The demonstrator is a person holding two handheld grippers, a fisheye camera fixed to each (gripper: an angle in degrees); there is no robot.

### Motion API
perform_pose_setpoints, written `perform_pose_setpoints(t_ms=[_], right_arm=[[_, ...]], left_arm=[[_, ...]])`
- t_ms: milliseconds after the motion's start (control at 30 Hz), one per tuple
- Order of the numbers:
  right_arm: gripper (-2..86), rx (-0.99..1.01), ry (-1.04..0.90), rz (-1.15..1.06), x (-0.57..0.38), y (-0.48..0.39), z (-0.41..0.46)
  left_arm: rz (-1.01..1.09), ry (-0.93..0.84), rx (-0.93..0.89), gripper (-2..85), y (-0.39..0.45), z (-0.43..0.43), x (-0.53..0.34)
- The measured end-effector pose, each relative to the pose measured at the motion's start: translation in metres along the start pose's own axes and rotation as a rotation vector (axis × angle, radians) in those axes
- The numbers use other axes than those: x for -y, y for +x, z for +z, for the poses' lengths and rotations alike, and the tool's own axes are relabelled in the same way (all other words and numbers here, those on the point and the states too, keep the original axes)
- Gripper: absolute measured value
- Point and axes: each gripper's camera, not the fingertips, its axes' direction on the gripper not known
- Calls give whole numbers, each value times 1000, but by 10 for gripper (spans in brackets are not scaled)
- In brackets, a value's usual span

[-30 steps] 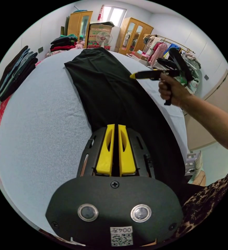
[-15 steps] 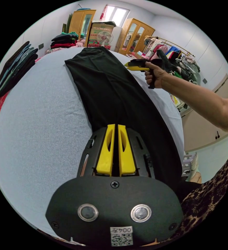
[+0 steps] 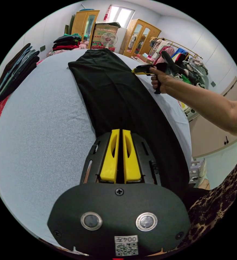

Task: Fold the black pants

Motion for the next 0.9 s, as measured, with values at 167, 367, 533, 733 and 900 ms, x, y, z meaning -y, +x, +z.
perform_pose_setpoints(t_ms=[167, 367, 533, 733, 900], right_arm=[[63, 5, 61, -78, -5, -23, -16], [92, -60, 9, -269, -41, -76, -16], [85, -118, -121, -295, -63, -97, -4], [83, -68, -126, -264, -94, -127, -42], [84, 12, -359, -275, -154, -168, -58]], left_arm=[[-2, 0, -4, 11, -6, -2, -4], [-3, 0, -6, 12, -15, -6, -9], [-11, -1, -22, 11, -27, -10, -11], [-32, 0, -71, 11, -46, -17, -13], [-55, -59, -147, 9, -66, -45, -16]])
